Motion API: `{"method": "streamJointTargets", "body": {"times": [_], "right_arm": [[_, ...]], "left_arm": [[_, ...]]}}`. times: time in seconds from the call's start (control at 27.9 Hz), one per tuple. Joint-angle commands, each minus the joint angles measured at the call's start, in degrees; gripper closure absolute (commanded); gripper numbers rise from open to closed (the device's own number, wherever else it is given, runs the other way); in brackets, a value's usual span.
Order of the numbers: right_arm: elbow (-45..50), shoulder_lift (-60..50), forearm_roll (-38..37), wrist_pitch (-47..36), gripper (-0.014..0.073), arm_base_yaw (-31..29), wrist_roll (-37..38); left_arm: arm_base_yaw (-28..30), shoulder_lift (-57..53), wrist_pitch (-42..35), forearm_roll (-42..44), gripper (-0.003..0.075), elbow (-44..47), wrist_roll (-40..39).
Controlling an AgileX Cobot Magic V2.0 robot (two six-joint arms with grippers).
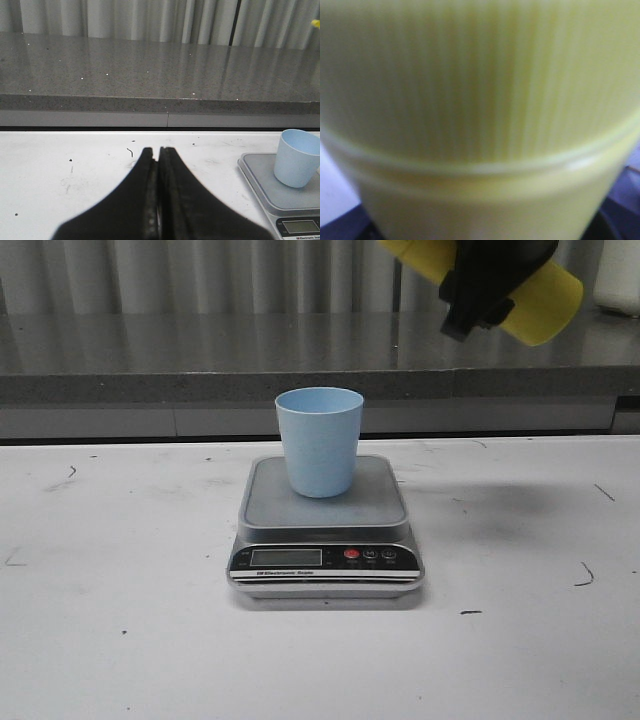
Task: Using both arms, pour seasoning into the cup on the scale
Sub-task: 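Rotate the yellow bottle upright with the right gripper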
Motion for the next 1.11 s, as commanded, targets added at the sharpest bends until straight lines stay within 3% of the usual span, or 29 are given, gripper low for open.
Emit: {"method": "streamJointTargets", "body": {"times": [0.0,0.32,0.61,0.79,1.07], "right_arm": [[0.9,-5.9,-4.5,-3.7,0.0342,-2.5,12.4],[8.5,-9.8,-5.1,-11.0,0.0342,-9.9,28.7],[16.0,-11.1,-9.4,-23.9,0.0342,-17.0,41.7],[19.2,-11.1,-14.2,-24.7,0.0342,-17.5,43.2],[21.2,-10.3,-15.5,-24.3,0.0375,-17.7,45.1]], "left_arm": [[0.0,0.7,-4.9,0.3,0.0740,-1.5,-0.4],[0.0,0.7,-4.9,0.3,0.0740,-1.5,-0.4],[0.0,0.7,-4.9,0.3,0.0740,-1.5,-0.4],[0.0,0.7,-4.9,0.3,0.0740,-1.5,-0.4],[0.0,0.7,-4.9,0.3,0.0740,-1.5,-0.4]]}}
